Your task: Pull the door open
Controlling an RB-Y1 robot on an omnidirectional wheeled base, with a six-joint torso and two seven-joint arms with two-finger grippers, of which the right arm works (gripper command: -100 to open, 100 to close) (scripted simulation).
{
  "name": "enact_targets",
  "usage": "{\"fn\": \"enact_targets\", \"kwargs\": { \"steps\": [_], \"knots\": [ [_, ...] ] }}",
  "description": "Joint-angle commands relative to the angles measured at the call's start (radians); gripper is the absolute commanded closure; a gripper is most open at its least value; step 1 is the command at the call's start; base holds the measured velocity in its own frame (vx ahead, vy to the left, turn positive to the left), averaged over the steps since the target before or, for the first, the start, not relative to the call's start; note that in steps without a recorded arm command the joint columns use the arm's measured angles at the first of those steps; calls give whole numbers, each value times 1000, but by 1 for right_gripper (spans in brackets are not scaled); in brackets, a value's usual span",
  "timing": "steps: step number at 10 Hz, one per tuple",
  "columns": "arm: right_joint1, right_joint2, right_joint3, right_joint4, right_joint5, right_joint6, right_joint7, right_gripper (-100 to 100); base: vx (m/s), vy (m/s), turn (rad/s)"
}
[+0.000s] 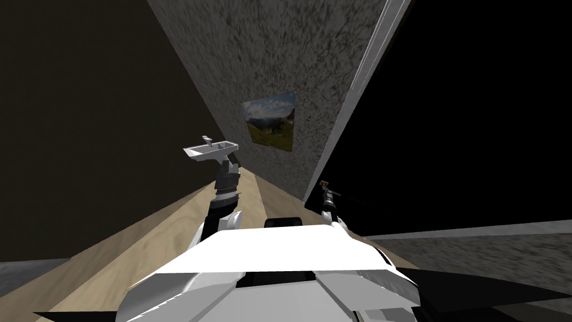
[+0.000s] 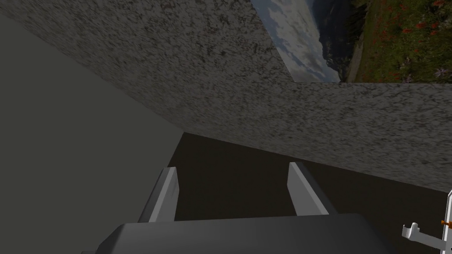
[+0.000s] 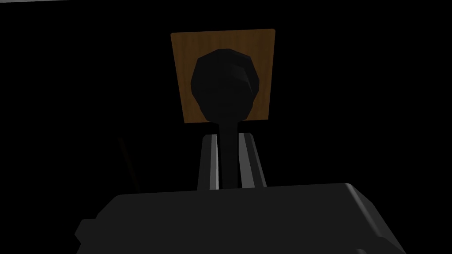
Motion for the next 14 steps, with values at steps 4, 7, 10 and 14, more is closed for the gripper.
{"fn": "enact_targets", "kwargs": {
  "steps": [4, 7, 10, 14],
  "knots": [
    [14, -18, 59, 3, 33, -20, -56, 100, -230, -20, 108],
    [27, -22, 81, -7, 47, -20, -76, 100, -165, -12, 59],
    [34, -32, 101, -10, 60, -29, -98, 100, -193, -22, 89],
    [49, -51, 142, -15, 86, -48, -143, 100, -226, -19, 91]
  ]
}}
